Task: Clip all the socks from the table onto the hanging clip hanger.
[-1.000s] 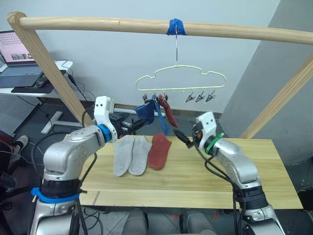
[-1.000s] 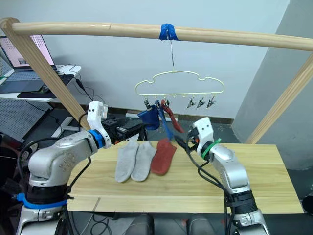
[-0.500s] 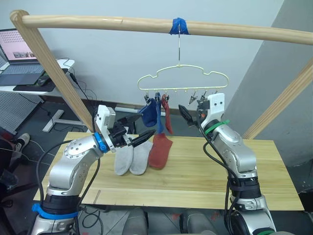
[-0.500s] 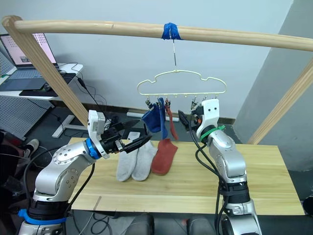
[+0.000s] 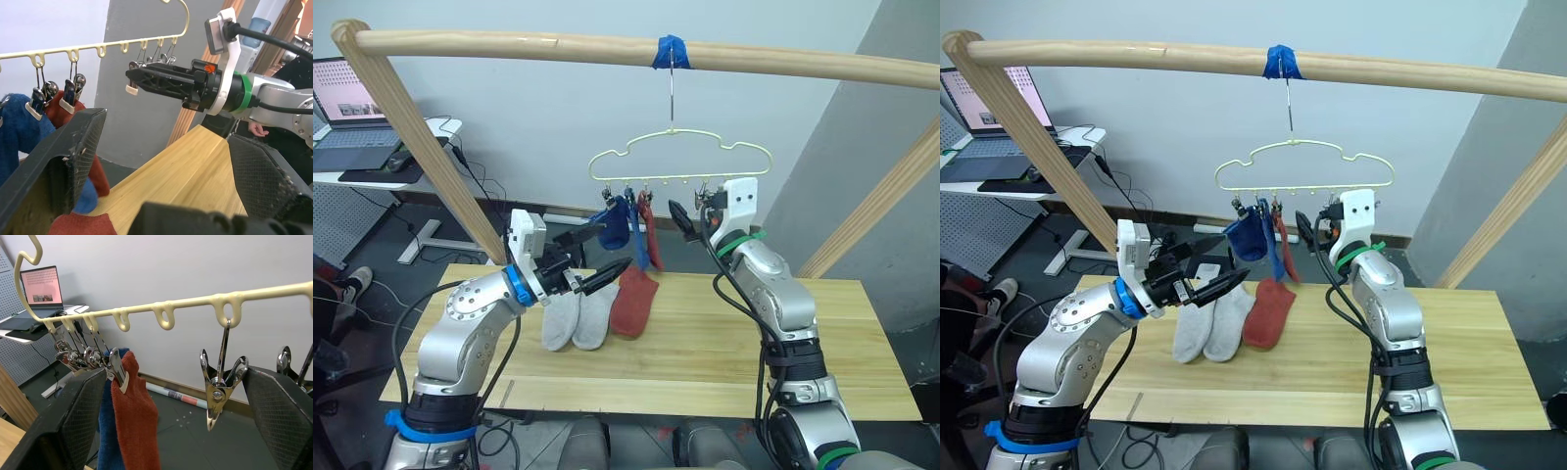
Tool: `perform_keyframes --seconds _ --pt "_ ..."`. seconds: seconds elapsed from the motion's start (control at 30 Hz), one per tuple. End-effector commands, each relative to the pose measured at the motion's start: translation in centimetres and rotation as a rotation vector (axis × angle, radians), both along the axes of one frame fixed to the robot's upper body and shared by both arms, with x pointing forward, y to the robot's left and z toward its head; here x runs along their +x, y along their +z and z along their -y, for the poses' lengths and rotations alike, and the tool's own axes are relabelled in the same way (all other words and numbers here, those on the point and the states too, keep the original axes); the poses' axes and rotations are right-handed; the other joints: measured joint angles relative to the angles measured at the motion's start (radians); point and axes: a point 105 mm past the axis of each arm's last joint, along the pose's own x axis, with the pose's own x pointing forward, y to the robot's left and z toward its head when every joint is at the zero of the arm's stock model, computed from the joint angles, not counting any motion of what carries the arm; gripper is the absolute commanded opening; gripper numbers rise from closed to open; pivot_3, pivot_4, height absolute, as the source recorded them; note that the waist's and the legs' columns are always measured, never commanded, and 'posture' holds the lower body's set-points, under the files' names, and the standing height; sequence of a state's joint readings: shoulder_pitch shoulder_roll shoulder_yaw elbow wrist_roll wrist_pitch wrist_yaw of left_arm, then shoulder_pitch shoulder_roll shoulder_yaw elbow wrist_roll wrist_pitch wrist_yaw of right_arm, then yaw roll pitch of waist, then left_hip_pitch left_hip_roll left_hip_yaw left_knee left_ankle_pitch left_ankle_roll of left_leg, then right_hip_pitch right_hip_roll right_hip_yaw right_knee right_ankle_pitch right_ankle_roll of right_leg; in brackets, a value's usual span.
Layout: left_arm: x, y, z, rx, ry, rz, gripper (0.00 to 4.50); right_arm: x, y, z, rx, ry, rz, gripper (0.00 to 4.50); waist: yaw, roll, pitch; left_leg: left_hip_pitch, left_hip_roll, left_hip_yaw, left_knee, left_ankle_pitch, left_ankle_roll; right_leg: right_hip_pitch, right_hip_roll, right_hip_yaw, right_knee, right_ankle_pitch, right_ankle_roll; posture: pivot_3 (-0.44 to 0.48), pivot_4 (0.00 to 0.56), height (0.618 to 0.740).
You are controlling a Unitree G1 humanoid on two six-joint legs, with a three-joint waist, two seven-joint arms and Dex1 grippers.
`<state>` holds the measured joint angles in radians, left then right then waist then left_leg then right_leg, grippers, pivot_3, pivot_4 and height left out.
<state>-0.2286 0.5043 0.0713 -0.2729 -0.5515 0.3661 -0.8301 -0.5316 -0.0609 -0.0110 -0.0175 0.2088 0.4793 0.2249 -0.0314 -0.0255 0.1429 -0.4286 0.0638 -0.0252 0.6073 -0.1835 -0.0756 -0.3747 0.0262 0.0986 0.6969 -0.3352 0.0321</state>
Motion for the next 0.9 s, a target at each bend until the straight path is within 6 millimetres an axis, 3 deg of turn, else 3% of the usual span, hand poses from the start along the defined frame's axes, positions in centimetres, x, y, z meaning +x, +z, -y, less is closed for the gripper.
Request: perform_keyframes --seconds 0.03,0.6,0.73,0.9 --pt "-0.5 1.5 0.5 -0.022 -0.018 0.06 4.5 0.1 2.2 -0.5 0.019 0.015 0.08 4.49 0.0 0.0 0.0 0.0 0.0 0.0 0.0 0.0 0.0 0.0 0.0 0.0 0.0 0.0 0.0 0.063 0.111 0.74" --pt "-0.5 2.0 1.1 -0.03 -0.017 0.078 4.5 0.5 2.8 -1.2 0.061 0.026 0.083 4.49 0.001 0.0 0.0 0.0 0.0 0.0 0.0 0.0 0.0 0.0 0.0 0.0 0.0 0.0 0.0 0.063 0.121 0.74" --pt "-0.5 1.9 1.4 -0.03 -0.022 0.074 4.5 0.8 2.9 -1.0 0.098 0.009 0.073 3.6 0.001 0.0 0.0 0.0 0.0 0.0 0.0 0.0 0.0 0.0 0.0 0.0 0.0 0.0 0.0 0.061 0.123 0.74" --pt "-0.5 1.8 1.3 -0.035 -0.024 0.069 4.5 1.1 2.9 -0.7 0.12 -0.007 0.065 1.82 0.001 0.0 0.0 0.0 0.0 0.0 0.0 0.0 0.0 0.0 0.0 0.0 0.0 0.0 0.0 0.06 0.125 0.74"
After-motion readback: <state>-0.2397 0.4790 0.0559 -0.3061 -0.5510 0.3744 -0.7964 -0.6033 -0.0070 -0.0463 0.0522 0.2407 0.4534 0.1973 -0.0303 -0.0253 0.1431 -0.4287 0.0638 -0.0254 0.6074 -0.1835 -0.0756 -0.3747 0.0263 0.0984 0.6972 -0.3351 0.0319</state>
